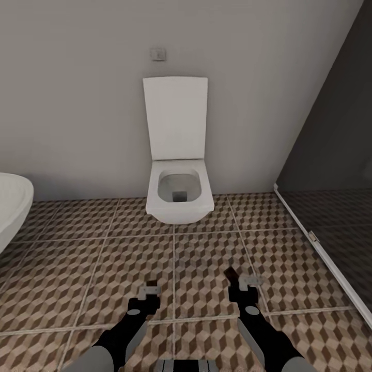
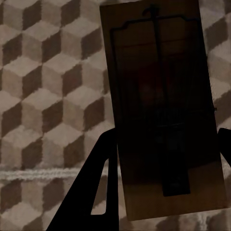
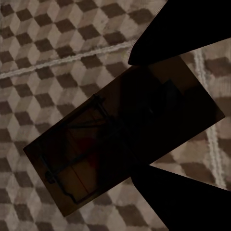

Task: Take the four mousetraps from the cabinet in the bathroom and place them on the bathroom floor. Make sure all four end up on the same floor surface, and ensure that at least two of them are either under or directly next to the same bathroom sink.

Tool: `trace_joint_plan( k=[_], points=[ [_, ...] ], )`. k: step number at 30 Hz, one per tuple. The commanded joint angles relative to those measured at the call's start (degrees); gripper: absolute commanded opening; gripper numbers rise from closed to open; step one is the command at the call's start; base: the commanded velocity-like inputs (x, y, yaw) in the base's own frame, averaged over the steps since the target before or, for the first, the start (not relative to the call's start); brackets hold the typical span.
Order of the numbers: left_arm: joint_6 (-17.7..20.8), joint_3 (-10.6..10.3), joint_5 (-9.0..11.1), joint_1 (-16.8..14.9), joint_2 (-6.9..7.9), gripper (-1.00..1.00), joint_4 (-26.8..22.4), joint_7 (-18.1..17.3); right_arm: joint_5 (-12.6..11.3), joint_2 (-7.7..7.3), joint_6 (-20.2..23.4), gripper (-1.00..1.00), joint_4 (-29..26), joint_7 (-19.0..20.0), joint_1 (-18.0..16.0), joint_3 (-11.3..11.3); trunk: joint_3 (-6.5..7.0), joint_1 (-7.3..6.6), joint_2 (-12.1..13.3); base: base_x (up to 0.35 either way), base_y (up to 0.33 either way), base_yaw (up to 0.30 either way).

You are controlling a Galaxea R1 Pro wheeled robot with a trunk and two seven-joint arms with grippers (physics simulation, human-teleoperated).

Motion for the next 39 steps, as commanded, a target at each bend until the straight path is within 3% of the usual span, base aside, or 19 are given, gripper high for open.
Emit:
trace_joint_plan(
  k=[1,11,15,25,30,34,39],
  points=[
    [0.32,-0.51,0.43,-0.02,0.05,-1.00,-0.12,0.57,-0.26,-0.05,0.15,-1.00,-0.10,-0.46,-0.04,0.31,-0.32,0.21,-0.43,0.000,0.000,0.000],
    [0.32,-0.51,0.43,-0.01,0.05,-1.00,-0.12,0.57,-0.27,-0.05,0.15,-1.00,-0.15,-0.46,-0.04,0.31,-3.02,2.41,-4.45,0.000,0.000,0.000],
    [0.32,-0.51,0.43,-0.03,0.05,-1.00,-0.12,0.57,-0.24,-0.05,0.15,-1.00,-0.15,-0.46,-0.04,0.31,-4.27,2.51,-4.50,0.000,0.000,0.000],
    [0.25,-0.61,0.43,-0.03,-0.05,-1.00,-1.80,0.50,-0.18,-0.05,-0.62,-1.00,-0.40,-0.46,-0.04,0.44,-5.00,2.51,-4.50,0.000,0.000,0.000],
    [0.31,-0.40,0.45,-0.02,-0.02,-1.00,-2.21,-1.22,0.91,0.24,-3.37,-1.00,-1.20,-0.41,-0.04,4.07,-5.03,2.51,-4.50,0.000,0.000,0.000],
    [0.77,-0.14,0.43,0.03,0.05,-1.00,-1.56,-4.16,1.21,1.42,-3.37,-1.00,-1.31,-0.13,-0.30,4.74,-5.03,2.51,-4.50,0.000,0.000,0.000],
    [2.31,-0.04,0.43,-0.02,1.00,-1.00,-1.17,-4.85,1.25,1.67,-3.02,-1.00,-0.73,3.12,-2.27,4.81,-5.03,2.51,-4.50,0.000,0.000,0.000]
  ],
)
